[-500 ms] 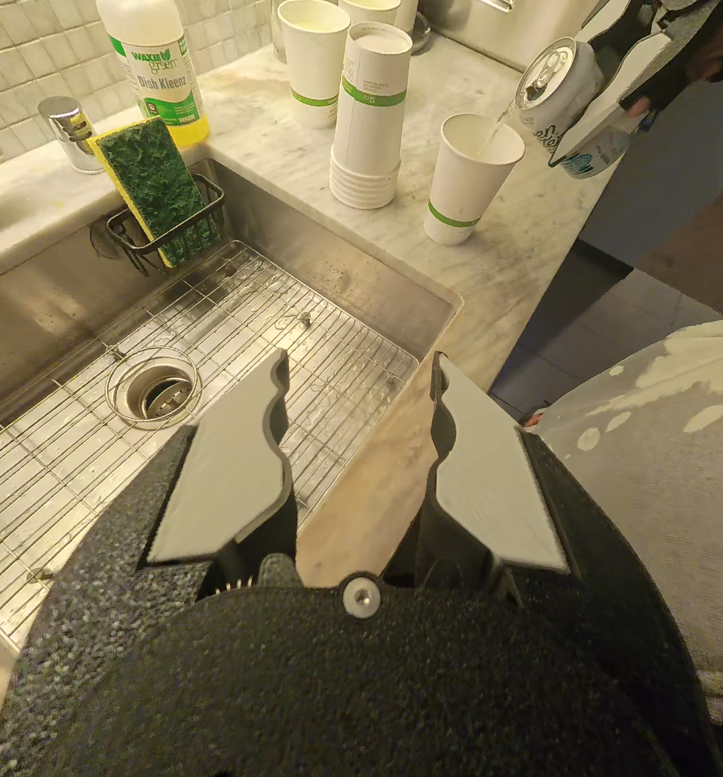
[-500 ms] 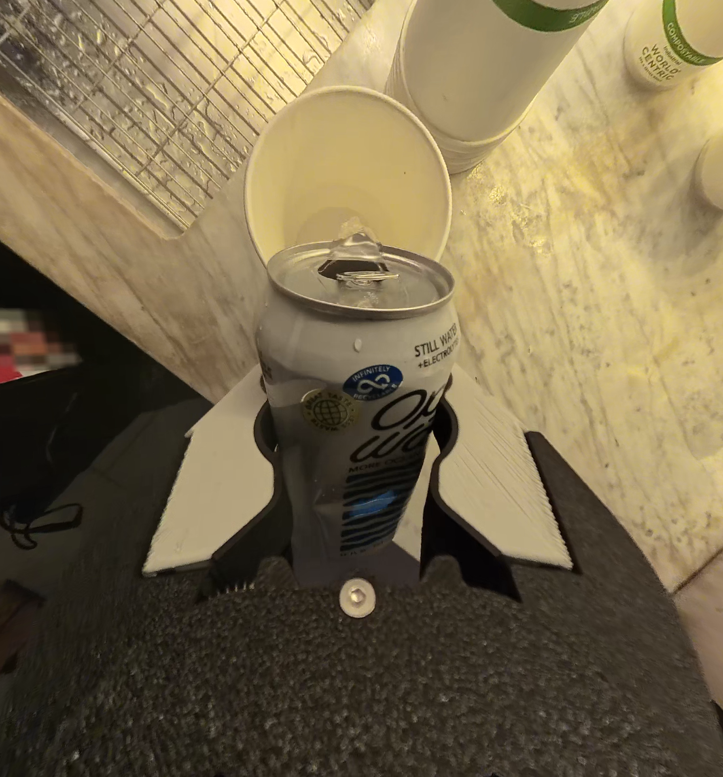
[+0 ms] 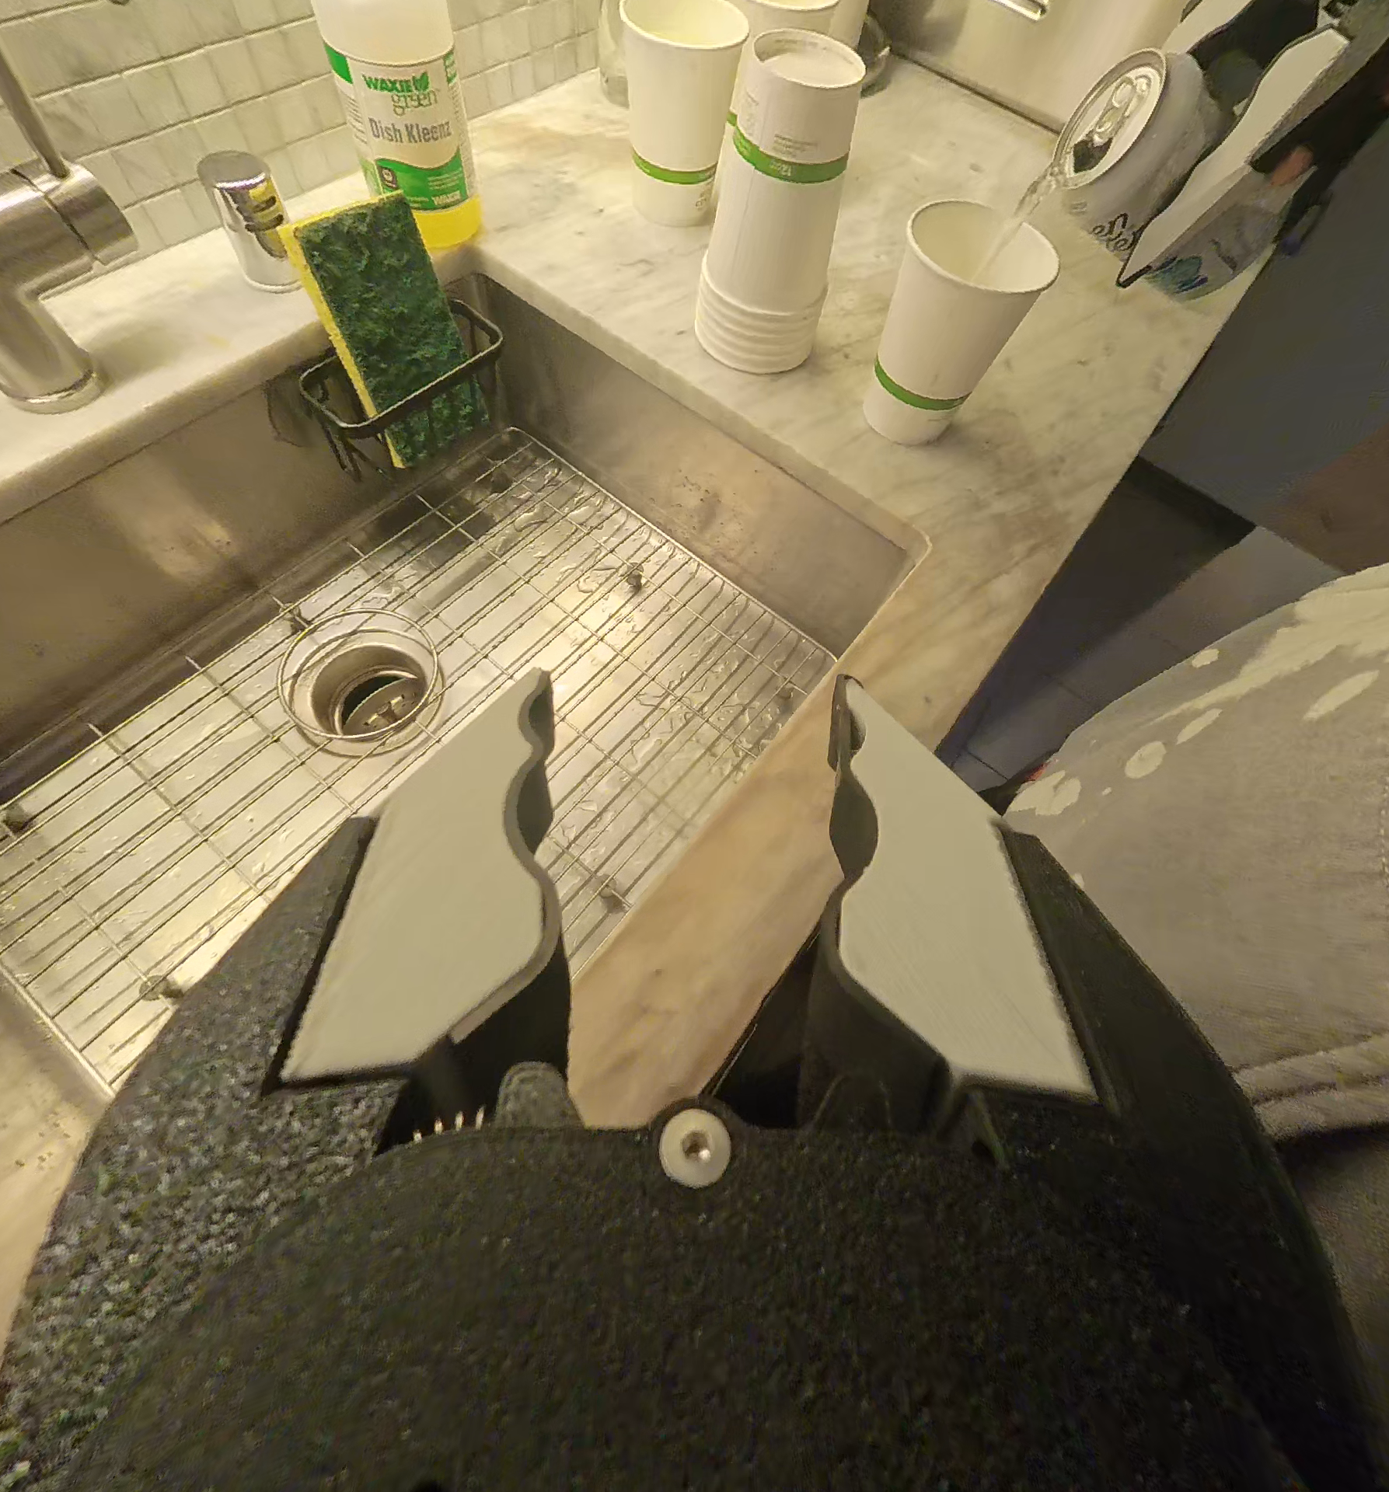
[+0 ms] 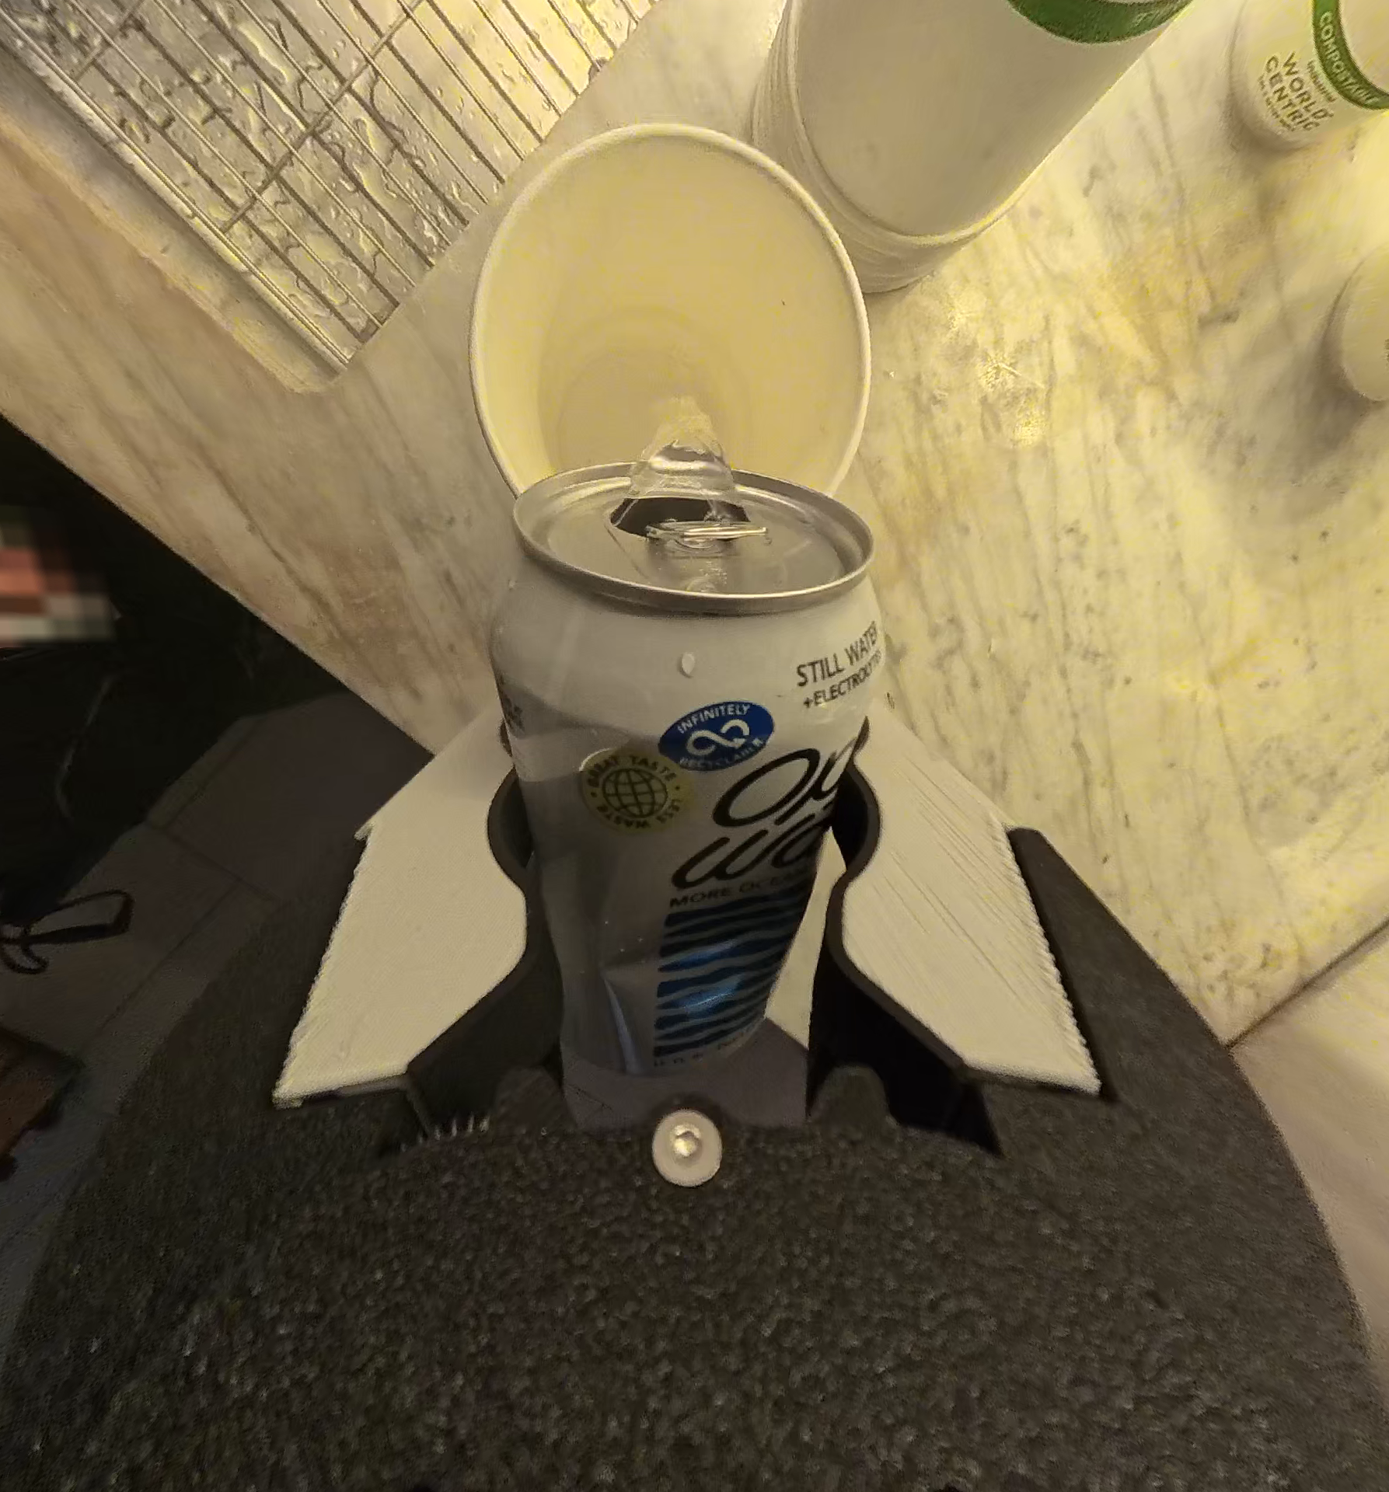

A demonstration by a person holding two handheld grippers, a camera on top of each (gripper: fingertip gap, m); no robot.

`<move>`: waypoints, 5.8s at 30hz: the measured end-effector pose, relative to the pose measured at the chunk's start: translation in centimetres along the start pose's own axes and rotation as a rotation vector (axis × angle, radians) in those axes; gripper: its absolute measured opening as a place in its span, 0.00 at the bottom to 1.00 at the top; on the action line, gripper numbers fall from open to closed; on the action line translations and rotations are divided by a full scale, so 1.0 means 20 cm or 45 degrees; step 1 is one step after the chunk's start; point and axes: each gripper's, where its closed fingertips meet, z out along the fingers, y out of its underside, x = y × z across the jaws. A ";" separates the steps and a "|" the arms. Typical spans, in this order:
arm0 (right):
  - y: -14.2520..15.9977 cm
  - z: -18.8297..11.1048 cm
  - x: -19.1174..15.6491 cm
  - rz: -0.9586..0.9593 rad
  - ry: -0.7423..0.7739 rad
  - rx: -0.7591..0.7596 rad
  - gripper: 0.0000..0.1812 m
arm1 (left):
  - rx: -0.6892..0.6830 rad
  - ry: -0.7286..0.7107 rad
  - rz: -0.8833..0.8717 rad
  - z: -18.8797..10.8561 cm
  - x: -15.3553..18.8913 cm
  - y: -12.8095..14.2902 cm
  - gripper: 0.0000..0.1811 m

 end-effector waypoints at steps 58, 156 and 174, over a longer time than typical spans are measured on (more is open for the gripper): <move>0.04 -0.13 0.02 -0.150 0.014 -0.269 0.40 | -0.017 -0.026 0.058 -0.22 0.08 0.07 0.38; 0.04 -0.14 0.04 -0.308 -0.045 -0.563 0.41 | 0.011 -0.012 0.121 -0.16 0.05 0.00 0.39; 0.02 -0.19 0.09 -0.355 -0.024 -0.628 0.40 | 0.011 -0.026 0.114 -0.16 0.04 0.00 0.39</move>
